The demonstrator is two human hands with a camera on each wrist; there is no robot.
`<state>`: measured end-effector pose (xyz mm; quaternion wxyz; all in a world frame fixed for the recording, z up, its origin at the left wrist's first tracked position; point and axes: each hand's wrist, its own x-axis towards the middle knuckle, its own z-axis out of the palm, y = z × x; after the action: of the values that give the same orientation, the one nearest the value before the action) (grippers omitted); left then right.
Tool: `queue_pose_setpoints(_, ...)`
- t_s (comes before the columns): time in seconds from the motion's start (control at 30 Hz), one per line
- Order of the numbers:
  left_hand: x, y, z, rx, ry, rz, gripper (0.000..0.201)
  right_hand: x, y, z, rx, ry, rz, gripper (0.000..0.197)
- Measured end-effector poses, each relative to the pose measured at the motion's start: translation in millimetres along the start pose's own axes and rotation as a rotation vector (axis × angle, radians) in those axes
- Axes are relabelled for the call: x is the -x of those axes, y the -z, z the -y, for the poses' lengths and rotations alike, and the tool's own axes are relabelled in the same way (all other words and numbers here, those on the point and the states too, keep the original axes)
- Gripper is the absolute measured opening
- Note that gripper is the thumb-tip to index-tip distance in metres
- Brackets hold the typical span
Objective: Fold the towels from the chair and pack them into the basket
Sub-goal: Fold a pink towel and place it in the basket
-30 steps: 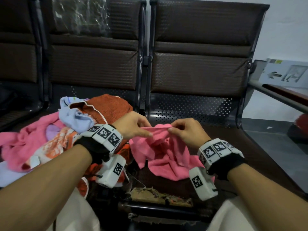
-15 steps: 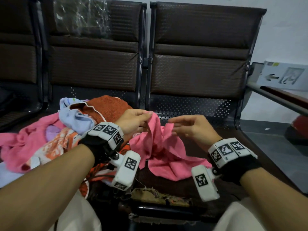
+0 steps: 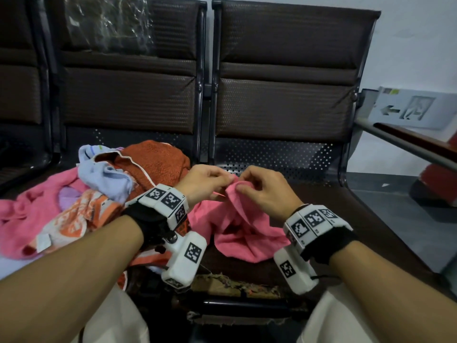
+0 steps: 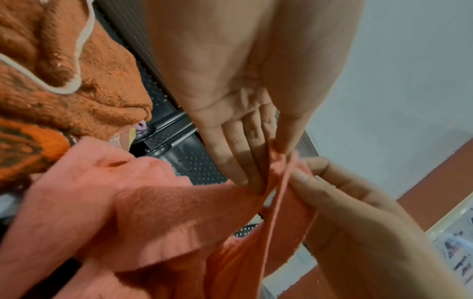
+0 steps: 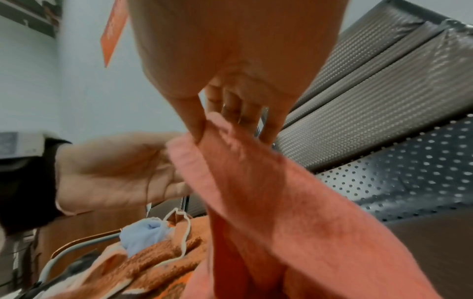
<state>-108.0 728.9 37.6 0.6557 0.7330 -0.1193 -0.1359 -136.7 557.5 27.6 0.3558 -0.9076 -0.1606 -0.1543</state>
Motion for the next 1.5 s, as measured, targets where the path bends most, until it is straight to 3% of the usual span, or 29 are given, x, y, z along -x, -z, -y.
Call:
queue_pose_setpoints(0.27, 5, 0, -3, 0.004, -0.004, 0.051, 0.012, -4, -8, -5, -0.033, -0.103, -0.071, 0.015)
queue_pose_setpoints(0.4, 6, 3, -1, -0.06, -0.07, 0.121, 0.017, -5, -7, -3, -0.116, -0.137, -0.09, 0.012)
queue_pose_setpoints(0.57, 4, 4, 3, -0.134, -0.125, 0.089, 0.02, -4, -8, 0, -0.237, -0.132, -0.055, 0.008)
queue_pose_setpoints(0.77, 5, 10, -1, -0.158, -0.183, 0.089, 0.009, 0, 5, -9, -0.279, -0.111, 0.012, 0.027)
queue_pose_setpoints(0.87, 5, 18, -6, -0.107, -0.227, -0.042, 0.013, 5, 19, -20, 0.024, -0.002, 0.034, 0.038)
queue_pose_setpoints(1.0, 6, 35, -13, -0.071, -0.288, -0.255, 0.019, 11, 32, -33, 0.148, -0.004, 0.132, 0.037)
queue_pose_setpoints(1.1, 5, 46, -18, 0.101, -0.23, -0.367, 0.022, 16, 39, -42, 0.307, -0.04, 0.282, 0.042)
queue_pose_setpoints(1.23, 1, 59, -18, 0.284, -0.16, -0.49, 0.022, 22, 50, -54, 0.707, -0.074, 0.403, 0.043)
queue_pose_setpoints(1.33, 0, 66, -12, 0.201, -0.138, -0.552, 0.021, 24, 59, -56, 0.843, -0.149, 0.333, 0.022)
queue_pose_setpoints(1.4, -2, 70, -11, 0.07, -0.124, -0.595, 0.022, 25, 64, -54, 0.78, -0.177, 0.178, 0.016)
queue_pose_setpoints(1.5, -8, 78, -9, -0.135, -0.045, -0.664, 0.027, 27, 68, -47, 0.507, -0.23, -0.034, 0.037)
